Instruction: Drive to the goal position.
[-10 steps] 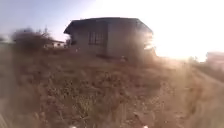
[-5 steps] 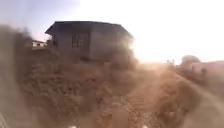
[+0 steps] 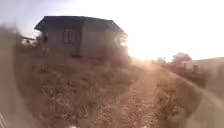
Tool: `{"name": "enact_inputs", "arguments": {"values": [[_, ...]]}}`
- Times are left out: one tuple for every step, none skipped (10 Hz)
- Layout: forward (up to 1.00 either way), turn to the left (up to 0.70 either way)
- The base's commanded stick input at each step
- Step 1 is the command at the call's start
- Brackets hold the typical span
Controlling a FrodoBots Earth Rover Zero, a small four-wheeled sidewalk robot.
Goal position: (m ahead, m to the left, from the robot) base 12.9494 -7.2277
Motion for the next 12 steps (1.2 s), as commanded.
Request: {"name": "enact_inputs", "arguments": {"values": [[0.7, -0.35], [0.7, -0.35], [0.7, -0.35], [0.7, -0.35], [0.7, -0.35], [0.7, -0.35], [0.7, -0.35], [0.7, -0.16], [0.7, 0.0], [0.7, 0.0], [0.7, 0.0], [0.7, 0.0]]}}
